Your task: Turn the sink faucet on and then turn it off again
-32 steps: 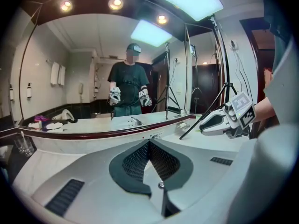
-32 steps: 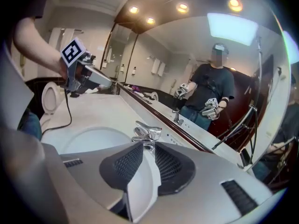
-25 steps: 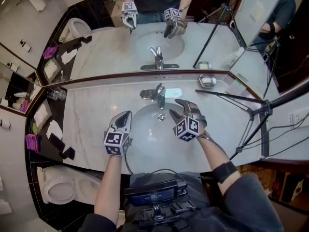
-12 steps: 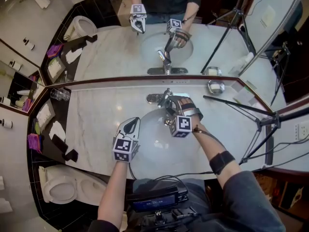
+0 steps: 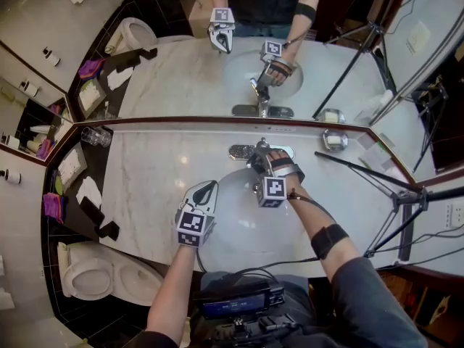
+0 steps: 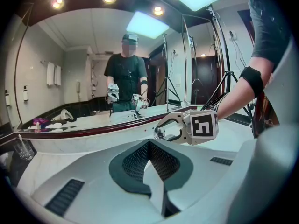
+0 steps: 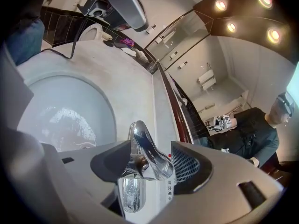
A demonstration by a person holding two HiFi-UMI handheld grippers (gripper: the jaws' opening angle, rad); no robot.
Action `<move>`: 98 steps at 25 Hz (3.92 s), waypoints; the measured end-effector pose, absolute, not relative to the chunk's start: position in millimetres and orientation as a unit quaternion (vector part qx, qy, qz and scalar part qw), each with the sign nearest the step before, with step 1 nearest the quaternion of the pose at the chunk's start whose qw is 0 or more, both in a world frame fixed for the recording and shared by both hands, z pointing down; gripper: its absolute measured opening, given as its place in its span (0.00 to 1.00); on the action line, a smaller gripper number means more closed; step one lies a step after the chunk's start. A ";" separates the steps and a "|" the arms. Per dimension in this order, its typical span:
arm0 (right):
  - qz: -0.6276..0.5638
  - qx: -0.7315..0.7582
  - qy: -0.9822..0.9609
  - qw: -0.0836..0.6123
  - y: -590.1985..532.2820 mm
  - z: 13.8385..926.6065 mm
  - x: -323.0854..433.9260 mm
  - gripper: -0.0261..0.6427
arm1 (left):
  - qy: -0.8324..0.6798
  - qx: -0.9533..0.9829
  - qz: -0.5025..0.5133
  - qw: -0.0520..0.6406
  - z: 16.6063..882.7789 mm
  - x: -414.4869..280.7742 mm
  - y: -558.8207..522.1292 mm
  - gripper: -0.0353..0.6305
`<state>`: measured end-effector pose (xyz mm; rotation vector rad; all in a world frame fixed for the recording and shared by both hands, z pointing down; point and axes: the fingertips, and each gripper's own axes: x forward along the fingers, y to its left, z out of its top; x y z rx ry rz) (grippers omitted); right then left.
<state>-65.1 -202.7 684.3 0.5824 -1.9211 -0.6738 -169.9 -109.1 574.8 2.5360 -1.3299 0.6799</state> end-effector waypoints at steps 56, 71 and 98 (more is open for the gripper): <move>-0.015 0.259 -0.865 0.429 -237.0 667.2 -56.9 0.20 | -0.440 0.861 0.230 0.111 585.5 -161.0 -116.0 0.05; -0.015 0.282 -0.854 0.437 -216.4 648.0 -43.7 0.22 | -0.453 0.857 0.218 0.111 583.6 -163.9 -112.1 0.05; 0.214 0.518 -0.817 0.137 -110.1 568.9 114.5 0.07 | -0.472 0.855 0.153 0.151 558.4 -177.2 -108.3 0.05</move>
